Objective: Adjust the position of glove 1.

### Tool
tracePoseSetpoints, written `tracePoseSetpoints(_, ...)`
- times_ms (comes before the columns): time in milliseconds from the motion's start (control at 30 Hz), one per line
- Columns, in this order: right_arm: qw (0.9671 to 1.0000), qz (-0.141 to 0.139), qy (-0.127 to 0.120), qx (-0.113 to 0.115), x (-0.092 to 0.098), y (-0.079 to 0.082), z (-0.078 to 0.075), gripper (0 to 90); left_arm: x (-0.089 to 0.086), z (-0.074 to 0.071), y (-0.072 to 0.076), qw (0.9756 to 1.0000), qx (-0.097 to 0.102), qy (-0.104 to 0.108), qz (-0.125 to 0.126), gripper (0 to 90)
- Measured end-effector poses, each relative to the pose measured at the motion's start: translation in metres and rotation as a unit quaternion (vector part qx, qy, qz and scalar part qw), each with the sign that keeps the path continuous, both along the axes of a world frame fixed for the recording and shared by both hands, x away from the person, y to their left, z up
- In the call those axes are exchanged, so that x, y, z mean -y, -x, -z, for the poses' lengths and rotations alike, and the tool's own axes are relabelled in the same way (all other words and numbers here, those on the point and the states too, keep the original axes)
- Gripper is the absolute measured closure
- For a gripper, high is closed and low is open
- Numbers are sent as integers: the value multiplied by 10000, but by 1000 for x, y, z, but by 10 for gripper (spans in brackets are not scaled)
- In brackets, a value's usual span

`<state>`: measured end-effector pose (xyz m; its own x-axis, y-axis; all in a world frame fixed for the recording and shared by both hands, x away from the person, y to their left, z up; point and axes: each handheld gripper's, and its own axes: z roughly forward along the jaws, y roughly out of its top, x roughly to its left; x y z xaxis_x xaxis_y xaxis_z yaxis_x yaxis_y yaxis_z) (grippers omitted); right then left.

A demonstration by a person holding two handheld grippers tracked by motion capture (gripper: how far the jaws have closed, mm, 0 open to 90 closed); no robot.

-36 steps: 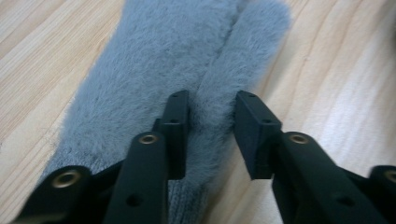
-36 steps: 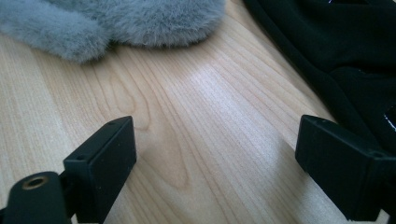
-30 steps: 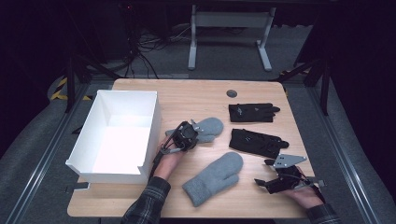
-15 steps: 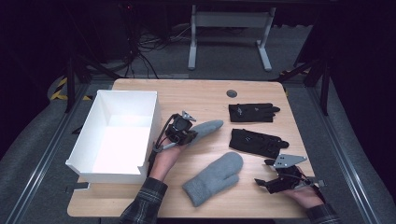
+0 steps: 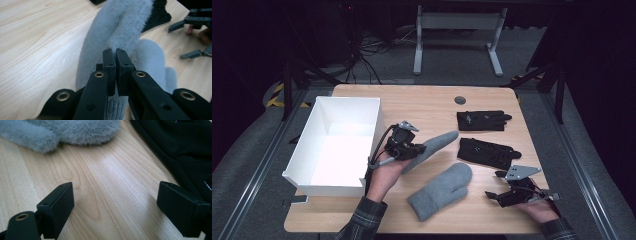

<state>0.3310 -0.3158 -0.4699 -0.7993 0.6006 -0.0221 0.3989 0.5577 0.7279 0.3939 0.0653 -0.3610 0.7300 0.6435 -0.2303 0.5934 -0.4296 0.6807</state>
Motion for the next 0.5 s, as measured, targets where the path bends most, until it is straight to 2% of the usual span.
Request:
tracePoseSetpoints(300,10000,1,4,-2,0,0,0,146,11,-6,32,9996,-14,-162,217,880)
tracePoseSetpoints(433,10000,0,5,-1,0,0,0,145,18,-6,42,9993,-29,-273,271,880)
tracePoseSetpoints(500,10000,0,2,-1,0,0,0,146,22,-5,44,9990,-97,-308,308,880)
